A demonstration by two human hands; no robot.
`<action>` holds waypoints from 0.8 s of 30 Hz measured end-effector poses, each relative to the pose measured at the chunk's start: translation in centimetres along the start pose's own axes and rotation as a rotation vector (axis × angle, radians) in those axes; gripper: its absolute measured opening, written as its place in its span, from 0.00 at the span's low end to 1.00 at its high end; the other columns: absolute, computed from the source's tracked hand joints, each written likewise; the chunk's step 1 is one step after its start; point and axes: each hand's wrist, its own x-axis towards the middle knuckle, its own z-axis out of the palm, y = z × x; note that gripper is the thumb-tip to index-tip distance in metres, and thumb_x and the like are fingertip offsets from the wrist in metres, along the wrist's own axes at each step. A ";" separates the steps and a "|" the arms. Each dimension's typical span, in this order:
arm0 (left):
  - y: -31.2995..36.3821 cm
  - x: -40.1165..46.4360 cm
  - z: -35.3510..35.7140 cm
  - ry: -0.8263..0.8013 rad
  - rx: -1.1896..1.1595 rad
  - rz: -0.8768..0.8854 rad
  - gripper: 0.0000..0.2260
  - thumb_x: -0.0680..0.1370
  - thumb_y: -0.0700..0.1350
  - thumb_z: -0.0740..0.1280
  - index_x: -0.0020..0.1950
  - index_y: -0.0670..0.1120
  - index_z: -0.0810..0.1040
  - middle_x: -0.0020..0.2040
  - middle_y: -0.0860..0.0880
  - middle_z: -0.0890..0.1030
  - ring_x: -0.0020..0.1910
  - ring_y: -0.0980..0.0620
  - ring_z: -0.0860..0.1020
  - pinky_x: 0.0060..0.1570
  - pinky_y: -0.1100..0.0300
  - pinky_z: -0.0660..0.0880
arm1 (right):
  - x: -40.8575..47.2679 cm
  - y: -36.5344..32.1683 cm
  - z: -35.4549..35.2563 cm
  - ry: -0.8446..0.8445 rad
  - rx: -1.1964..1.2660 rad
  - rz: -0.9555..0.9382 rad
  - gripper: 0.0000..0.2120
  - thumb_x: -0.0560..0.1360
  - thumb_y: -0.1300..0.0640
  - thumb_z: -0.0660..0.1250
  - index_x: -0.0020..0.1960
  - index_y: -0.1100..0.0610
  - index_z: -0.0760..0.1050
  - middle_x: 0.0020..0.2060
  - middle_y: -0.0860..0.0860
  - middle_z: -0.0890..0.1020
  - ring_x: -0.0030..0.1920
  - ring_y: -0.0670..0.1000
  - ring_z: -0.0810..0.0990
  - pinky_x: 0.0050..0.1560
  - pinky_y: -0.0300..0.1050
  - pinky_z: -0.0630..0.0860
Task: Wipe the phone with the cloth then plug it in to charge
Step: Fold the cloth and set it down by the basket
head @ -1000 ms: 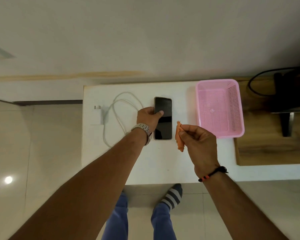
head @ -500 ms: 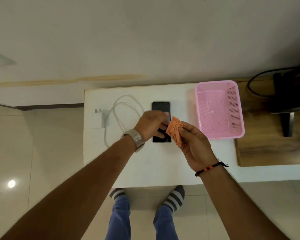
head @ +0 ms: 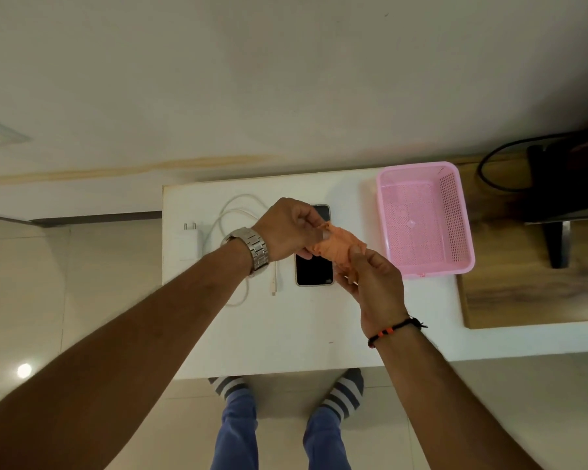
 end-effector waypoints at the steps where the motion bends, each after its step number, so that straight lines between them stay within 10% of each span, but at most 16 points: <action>1: 0.1 0.1 -0.2 0.001 0.027 -0.004 0.07 0.76 0.41 0.77 0.50 0.39 0.84 0.43 0.41 0.87 0.42 0.44 0.88 0.43 0.49 0.86 | 0.0 0.4 -0.1 0.026 0.007 0.012 0.10 0.82 0.57 0.66 0.48 0.60 0.83 0.43 0.56 0.86 0.49 0.58 0.85 0.52 0.52 0.83; 7: 1.2 2.5 1.0 -0.034 0.271 -0.003 0.06 0.78 0.43 0.74 0.52 0.42 0.86 0.45 0.45 0.87 0.43 0.46 0.87 0.45 0.53 0.85 | 0.4 2.6 -0.2 0.226 -0.001 0.126 0.14 0.80 0.65 0.60 0.41 0.55 0.81 0.49 0.58 0.85 0.50 0.60 0.84 0.42 0.48 0.83; 17: 2.4 7.0 4.2 0.065 0.747 0.198 0.17 0.82 0.44 0.67 0.71 0.47 0.77 0.68 0.47 0.79 0.67 0.47 0.77 0.67 0.57 0.71 | 3.4 2.8 -0.8 0.252 0.162 0.305 0.17 0.81 0.66 0.57 0.69 0.68 0.70 0.68 0.67 0.74 0.41 0.54 0.79 0.57 0.57 0.79; 21: 2.7 6.3 5.0 0.111 0.612 0.268 0.12 0.78 0.36 0.63 0.54 0.44 0.86 0.54 0.47 0.86 0.52 0.47 0.83 0.53 0.56 0.79 | 3.2 3.1 -0.6 0.298 0.097 0.266 0.07 0.79 0.66 0.62 0.48 0.61 0.79 0.59 0.66 0.81 0.40 0.54 0.81 0.47 0.53 0.83; 24: 2.5 6.0 6.4 -0.038 0.592 0.183 0.13 0.78 0.36 0.63 0.54 0.45 0.87 0.56 0.49 0.86 0.52 0.51 0.83 0.46 0.65 0.76 | 3.6 2.9 -0.1 0.227 0.234 0.238 0.08 0.79 0.65 0.64 0.53 0.61 0.82 0.55 0.62 0.85 0.48 0.56 0.84 0.43 0.47 0.83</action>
